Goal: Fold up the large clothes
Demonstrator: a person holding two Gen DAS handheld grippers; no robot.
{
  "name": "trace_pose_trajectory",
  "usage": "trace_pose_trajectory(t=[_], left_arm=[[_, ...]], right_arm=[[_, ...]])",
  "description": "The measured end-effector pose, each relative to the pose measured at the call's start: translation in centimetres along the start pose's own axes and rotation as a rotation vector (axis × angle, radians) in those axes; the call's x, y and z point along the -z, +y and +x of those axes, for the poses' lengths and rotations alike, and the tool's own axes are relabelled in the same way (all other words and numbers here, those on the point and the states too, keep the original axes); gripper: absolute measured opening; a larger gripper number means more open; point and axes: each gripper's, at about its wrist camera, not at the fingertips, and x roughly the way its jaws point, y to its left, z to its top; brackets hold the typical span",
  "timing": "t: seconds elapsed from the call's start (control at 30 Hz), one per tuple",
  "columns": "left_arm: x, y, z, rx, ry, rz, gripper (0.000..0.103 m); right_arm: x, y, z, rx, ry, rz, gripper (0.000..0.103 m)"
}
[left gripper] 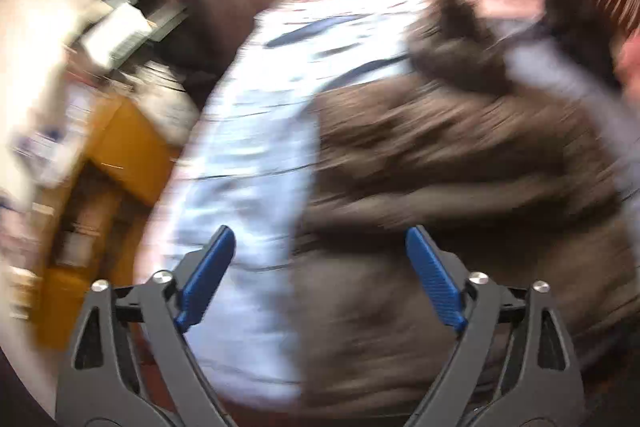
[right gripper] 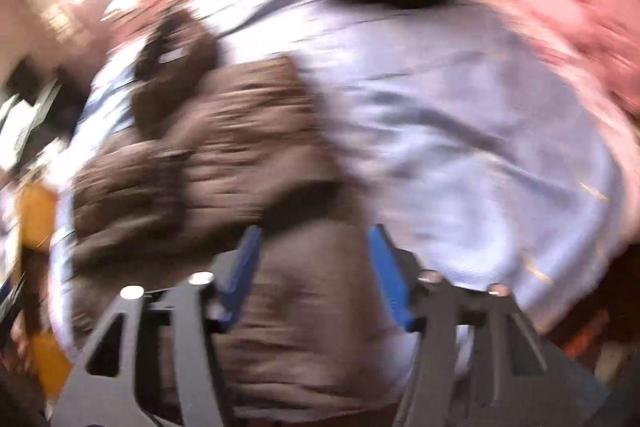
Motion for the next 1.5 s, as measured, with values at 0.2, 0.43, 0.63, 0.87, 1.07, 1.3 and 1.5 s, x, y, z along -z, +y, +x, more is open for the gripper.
trace_pose_trajectory(t=[0.2, 0.43, 0.63, 0.87, 1.07, 1.3, 1.5], left_arm=[[-4.3, -10.0, 8.2, 0.192, 0.056, 0.018, 0.064], [-3.3, -13.5, 18.0, 0.211, 0.253, -0.061, 0.066], [-1.6, -14.5, 22.9, 0.165, 0.37, -0.045, 0.067], [-3.4, -12.5, 16.1, 0.094, 0.141, 0.018, 0.067], [-0.6, -8.4, 18.8, -0.109, 0.191, 0.042, 0.071], [1.9, -8.2, 23.9, -0.111, 0.266, -0.045, 0.082], [1.0, -8.9, 23.3, -0.157, 0.243, -0.057, 0.078]], right_arm=[[-5.1, 12.0, 7.4, -0.112, 0.016, -0.223, 0.038], [-3.0, 21.1, 15.1, -0.163, 0.133, -0.322, 0.027], [-2.2, 21.3, 23.1, -0.066, 0.22, -0.287, 0.022], [-2.5, 21.0, 14.4, -0.062, 0.075, -0.421, 0.023], [-3.2, 15.2, 14.4, 0.186, -0.065, -0.266, 0.024], [0.7, 12.5, 21.9, 0.254, -0.155, -0.417, 0.026], [0.6, 11.9, 21.5, 0.223, -0.153, -0.4, 0.026]])
